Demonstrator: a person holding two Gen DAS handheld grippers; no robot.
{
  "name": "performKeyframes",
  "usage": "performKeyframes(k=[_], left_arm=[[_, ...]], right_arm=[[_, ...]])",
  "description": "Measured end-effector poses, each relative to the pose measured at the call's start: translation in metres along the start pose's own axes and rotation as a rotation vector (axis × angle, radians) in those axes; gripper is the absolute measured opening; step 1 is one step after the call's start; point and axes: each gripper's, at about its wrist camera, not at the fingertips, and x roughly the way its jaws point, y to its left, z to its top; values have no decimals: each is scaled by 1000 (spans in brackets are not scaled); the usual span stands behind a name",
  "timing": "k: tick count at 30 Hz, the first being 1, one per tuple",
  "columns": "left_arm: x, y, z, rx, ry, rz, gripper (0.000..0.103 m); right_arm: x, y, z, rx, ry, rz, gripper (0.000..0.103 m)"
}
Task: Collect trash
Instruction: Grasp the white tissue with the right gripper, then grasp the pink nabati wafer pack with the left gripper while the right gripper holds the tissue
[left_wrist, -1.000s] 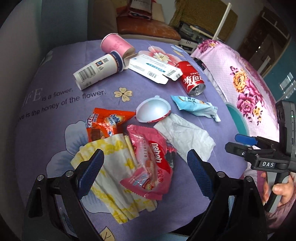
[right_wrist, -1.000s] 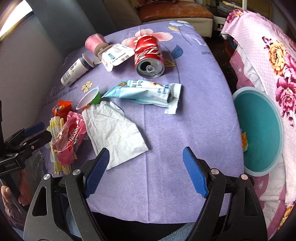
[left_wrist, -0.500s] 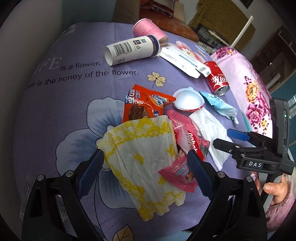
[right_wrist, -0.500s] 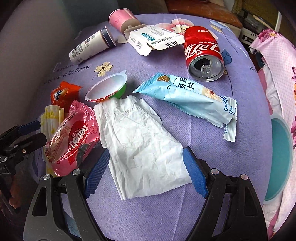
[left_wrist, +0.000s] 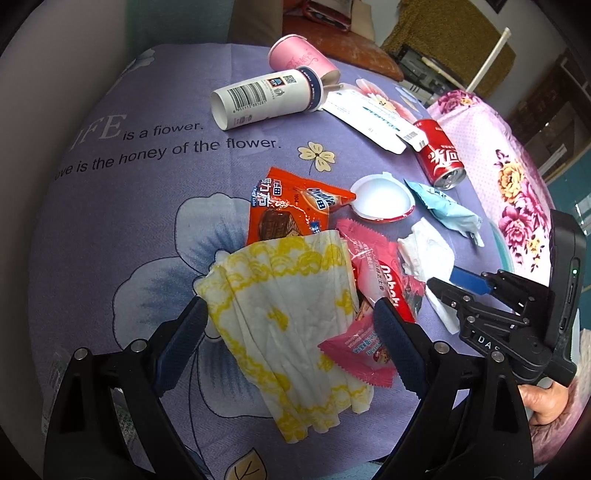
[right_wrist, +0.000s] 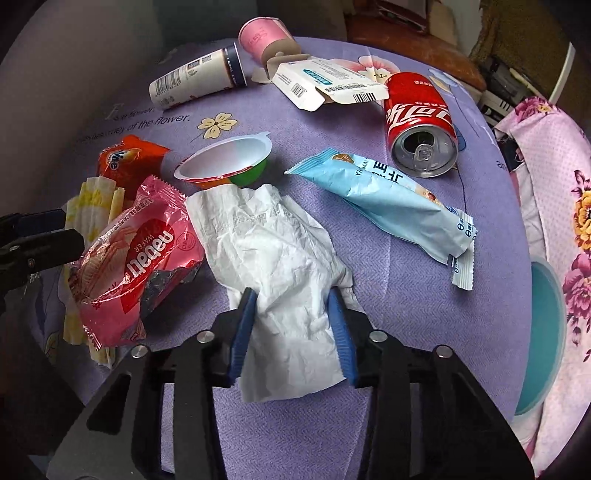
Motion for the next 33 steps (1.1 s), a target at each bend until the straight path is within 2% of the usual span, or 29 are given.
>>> performKeyframes(k=[1, 2, 6, 10, 11, 12, 15, 16, 18, 24, 27, 28, 30, 33], left_arm=[[-1, -3, 0, 8, -1, 0, 91], [-3, -7, 0, 17, -3, 1, 91], [-7, -26, -5, 73, -12, -7, 91], [-2, -51, -11, 156, -9, 28, 91], [0, -58, -13, 177, -6, 33, 88], [3, -64, -15, 198, -1, 42, 84], [12, -80, -20, 247, 24, 65, 52], [15, -84, -22, 252, 36, 61, 37], [20, -87, -23, 244, 60, 15, 31], [35, -97, -20, 228, 96, -47, 34], [43, -101, -16, 214, 103, -36, 50], [45, -103, -15, 214, 107, -32, 59], [49, -110, -14, 230, 114, -28, 66], [56, -123, -15, 275, 110, 12, 68]], right_arm=[[-1, -3, -1, 11, 7, 18, 9], [-3, -6, -3, 25, 11, 37, 7], [-17, -21, -9, 82, -18, 68, 7], [-31, -39, -16, 144, -50, 84, 7], [-33, -44, -18, 160, -57, 91, 7], [-36, -49, -20, 178, -63, 98, 7], [-43, -63, -27, 219, -79, 113, 7], [-45, -66, -30, 231, -86, 116, 7], [-49, -73, -35, 253, -100, 123, 7], [-57, -89, -45, 294, -121, 139, 7], [-57, -95, -48, 310, -124, 147, 7], [-57, -97, -49, 315, -124, 150, 7], [-58, -100, -52, 324, -127, 155, 7], [-58, -105, -54, 338, -131, 161, 7]])
